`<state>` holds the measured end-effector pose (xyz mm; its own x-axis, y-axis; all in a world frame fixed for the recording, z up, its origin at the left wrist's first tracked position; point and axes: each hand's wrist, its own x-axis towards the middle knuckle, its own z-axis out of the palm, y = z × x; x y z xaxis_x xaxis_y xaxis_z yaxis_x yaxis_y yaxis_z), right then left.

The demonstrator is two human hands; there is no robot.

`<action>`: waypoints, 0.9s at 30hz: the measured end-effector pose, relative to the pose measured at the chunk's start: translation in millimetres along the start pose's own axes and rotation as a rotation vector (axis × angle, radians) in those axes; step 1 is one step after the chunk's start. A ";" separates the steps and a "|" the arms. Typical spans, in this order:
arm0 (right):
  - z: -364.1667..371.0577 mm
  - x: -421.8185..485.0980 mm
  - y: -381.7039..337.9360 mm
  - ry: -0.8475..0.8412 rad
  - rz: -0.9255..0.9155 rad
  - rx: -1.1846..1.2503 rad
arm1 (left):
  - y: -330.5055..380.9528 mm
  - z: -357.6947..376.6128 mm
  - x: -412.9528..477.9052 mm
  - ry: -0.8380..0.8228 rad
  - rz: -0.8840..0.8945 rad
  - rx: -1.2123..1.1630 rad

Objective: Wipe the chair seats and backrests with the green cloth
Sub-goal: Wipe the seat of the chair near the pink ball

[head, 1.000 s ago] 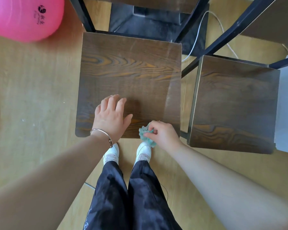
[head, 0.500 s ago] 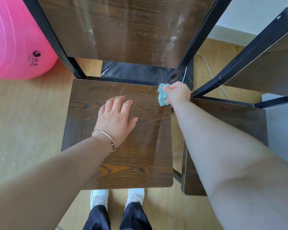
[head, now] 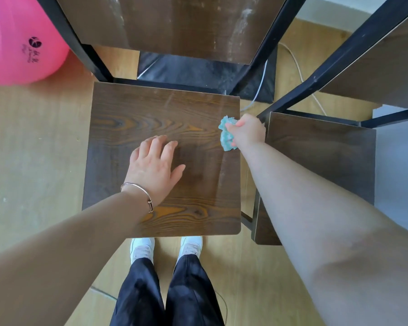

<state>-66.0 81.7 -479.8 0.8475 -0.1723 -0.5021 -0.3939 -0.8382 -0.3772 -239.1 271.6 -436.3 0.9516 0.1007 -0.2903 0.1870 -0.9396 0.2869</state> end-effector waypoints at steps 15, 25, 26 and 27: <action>49.5 -193.8 133.5 -0.148 -0.277 -0.074 | 21.0 22.0 -62.5 -0.074 0.044 0.018; 38.8 -188.9 138.1 -0.184 -0.196 0.147 | 21.0 26.4 -64.2 -0.062 0.036 0.026; 33.8 -179.6 128.5 -0.149 -0.159 0.222 | 20.7 24.7 -58.6 -0.054 0.031 0.027; 28.6 -167.4 116.3 -0.110 -0.129 0.286 | 20.6 22.3 -52.2 -0.044 0.026 0.026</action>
<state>-263.9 27.9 -461.9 0.8594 -0.0045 -0.5113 -0.3834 -0.6674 -0.6385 -290.4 239.7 -435.6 0.9443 0.0617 -0.3232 0.1550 -0.9498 0.2717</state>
